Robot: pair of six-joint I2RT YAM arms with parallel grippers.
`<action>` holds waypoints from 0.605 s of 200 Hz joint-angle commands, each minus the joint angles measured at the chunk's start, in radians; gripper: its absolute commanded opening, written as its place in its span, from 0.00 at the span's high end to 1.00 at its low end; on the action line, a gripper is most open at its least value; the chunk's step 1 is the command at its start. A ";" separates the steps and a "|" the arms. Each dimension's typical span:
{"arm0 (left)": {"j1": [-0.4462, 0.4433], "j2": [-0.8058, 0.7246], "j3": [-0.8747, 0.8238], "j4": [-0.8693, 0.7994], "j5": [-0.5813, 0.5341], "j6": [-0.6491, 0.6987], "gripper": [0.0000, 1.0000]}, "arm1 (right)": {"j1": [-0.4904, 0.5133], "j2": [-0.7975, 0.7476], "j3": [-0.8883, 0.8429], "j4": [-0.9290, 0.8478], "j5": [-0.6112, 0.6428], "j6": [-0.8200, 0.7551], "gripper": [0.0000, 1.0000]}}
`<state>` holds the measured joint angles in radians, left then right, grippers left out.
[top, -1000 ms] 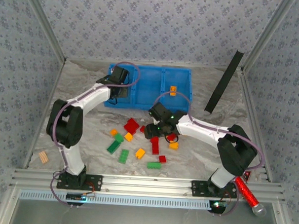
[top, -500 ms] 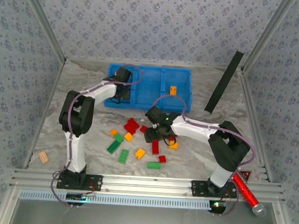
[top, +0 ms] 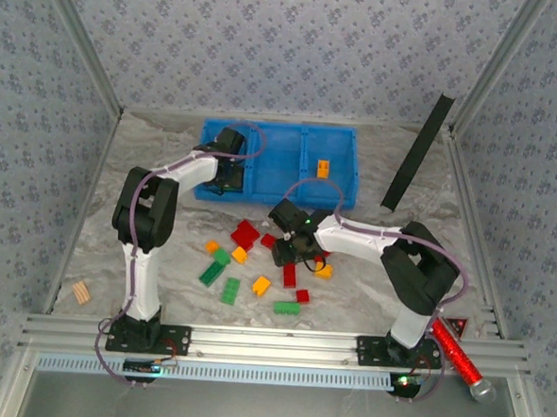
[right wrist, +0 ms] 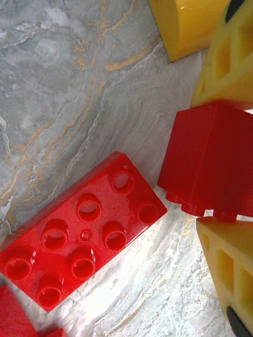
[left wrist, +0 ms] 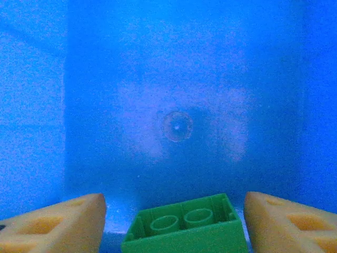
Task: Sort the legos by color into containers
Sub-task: Place the lego in the container, then pick up the lego from the bottom-center of the table.
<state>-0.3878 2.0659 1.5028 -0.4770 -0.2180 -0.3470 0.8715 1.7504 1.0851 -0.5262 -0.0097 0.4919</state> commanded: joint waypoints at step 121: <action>-0.003 -0.472 -0.145 -0.069 0.006 -0.010 0.20 | -0.095 0.040 0.448 -0.165 0.141 -0.240 0.60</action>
<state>-0.3878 1.7233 1.4364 -0.4973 -0.2234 -0.3344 0.8169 1.7454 1.4178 -0.6697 0.0650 0.3500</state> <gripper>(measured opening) 0.794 0.407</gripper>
